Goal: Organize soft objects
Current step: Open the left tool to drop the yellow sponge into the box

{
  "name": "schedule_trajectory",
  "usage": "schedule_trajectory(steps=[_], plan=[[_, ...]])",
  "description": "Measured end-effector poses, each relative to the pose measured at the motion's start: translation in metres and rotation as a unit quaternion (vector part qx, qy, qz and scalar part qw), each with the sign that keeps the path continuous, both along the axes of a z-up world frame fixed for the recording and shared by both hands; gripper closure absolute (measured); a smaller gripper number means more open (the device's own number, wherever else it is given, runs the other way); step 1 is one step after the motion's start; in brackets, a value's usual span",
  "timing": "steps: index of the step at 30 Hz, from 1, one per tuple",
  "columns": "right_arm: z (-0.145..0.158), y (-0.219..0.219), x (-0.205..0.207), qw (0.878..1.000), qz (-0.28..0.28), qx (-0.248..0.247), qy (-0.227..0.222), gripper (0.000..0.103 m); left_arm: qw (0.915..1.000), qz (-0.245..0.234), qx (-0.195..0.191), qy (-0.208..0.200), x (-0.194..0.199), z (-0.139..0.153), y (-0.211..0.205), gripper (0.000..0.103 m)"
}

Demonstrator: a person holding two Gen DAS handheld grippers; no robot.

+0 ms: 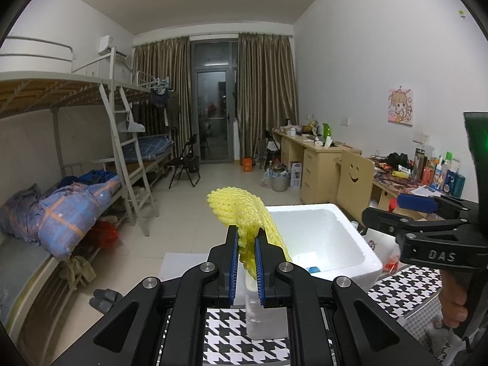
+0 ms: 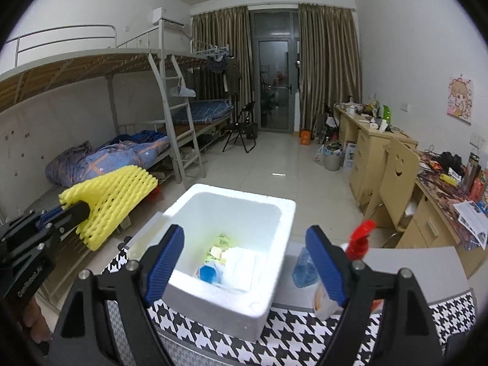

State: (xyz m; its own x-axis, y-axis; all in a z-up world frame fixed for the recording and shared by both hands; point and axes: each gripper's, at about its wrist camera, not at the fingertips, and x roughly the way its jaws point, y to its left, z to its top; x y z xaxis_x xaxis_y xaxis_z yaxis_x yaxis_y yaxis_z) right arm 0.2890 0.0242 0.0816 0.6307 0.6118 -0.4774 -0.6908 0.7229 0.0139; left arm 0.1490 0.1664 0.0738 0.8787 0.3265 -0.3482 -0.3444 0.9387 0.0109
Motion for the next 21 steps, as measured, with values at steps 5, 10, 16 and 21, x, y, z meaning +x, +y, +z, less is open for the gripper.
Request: schedule_trajectory(steps=[5, 10, 16, 21], plan=[[0.004, -0.014, -0.014, 1.0, -0.005, 0.004, -0.011, 0.016, 0.9999, -0.016, 0.003, 0.0, 0.007, 0.004, -0.006, 0.092], [0.009, -0.026, -0.022, 1.0, -0.017, 0.012, -0.019, 0.016, 0.9995, -0.031, 0.007, 0.0, 0.011, 0.006, -0.013, 0.092], [0.009, -0.036, -0.027, 0.999, -0.023, 0.013, -0.025, 0.016, 0.9989, -0.046, 0.004, -0.002, 0.014, 0.007, -0.02, 0.092], [0.008, -0.042, -0.028, 0.999, -0.027, 0.014, -0.021, 0.016, 0.9985, -0.055, 0.004, 0.001, 0.02, 0.007, -0.025, 0.092]])
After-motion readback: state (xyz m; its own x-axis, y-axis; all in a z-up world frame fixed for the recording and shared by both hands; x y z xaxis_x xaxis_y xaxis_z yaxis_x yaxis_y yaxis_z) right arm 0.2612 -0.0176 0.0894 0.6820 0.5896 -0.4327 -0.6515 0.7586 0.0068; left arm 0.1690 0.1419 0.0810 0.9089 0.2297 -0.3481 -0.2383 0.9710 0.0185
